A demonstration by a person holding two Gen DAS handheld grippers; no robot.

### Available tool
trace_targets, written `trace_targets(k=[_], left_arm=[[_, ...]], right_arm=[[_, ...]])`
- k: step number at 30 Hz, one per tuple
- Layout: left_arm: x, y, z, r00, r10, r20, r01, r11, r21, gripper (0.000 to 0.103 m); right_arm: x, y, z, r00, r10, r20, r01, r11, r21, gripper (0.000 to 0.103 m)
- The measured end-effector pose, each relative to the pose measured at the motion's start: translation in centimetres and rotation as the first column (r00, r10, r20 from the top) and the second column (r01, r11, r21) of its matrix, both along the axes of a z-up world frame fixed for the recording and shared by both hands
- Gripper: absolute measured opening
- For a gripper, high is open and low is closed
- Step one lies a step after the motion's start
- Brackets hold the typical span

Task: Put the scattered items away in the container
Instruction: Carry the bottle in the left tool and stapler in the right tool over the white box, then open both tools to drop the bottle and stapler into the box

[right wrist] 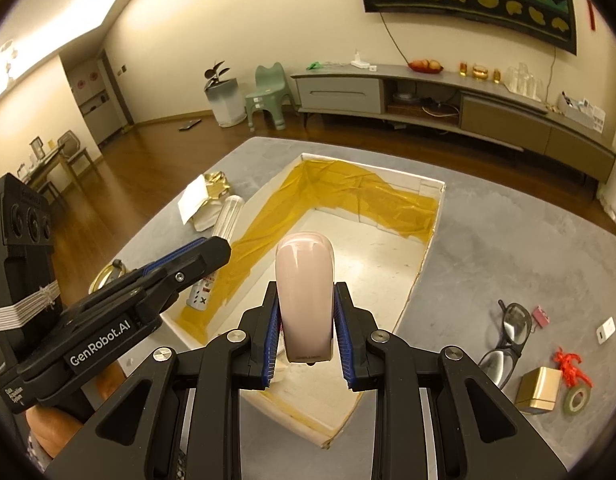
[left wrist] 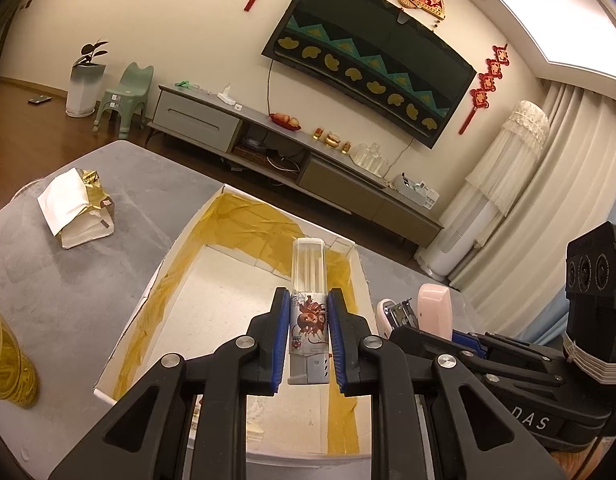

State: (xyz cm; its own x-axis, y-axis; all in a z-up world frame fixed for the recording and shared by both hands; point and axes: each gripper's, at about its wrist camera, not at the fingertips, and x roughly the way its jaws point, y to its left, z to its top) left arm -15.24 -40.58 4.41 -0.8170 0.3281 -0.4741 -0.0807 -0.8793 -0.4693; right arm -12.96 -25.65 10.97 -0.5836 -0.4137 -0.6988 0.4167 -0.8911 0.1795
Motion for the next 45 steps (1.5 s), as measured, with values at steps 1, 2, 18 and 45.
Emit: trace_targets(k=[1,2,18,45], left_arm=[[-0.1,0.1,0.0,1.0,-0.001,0.001,0.001,1.0,-0.003,0.02],[-0.3,0.1,0.1,1.0,-0.002,0.001,0.002,1.0,-0.005,0.02],[-4.9,0.3,1.9,0.996,0.03,0.078,-0.029,0.999,-0.015,0.02],[-11.0,1.2,-2.9,0.968,0.069,0.241,-0.064,0.998,-0.029,0.021]], right_arm=[[-0.2,0.1,-0.1,1.0,-0.001,0.006,0.001,1.0,-0.004,0.027],[-0.5,0.2,-0.1,1.0,-0.002,0.011,0.002,1.0,-0.008,0.027],[-3.7,0.6,-0.7,0.998,-0.014,0.06,0.016,0.999,-0.042,0.027],[-11.4,-0.7,-5.8,0.991,-0.002,0.134,-0.013,0.994,0.108,0.03]])
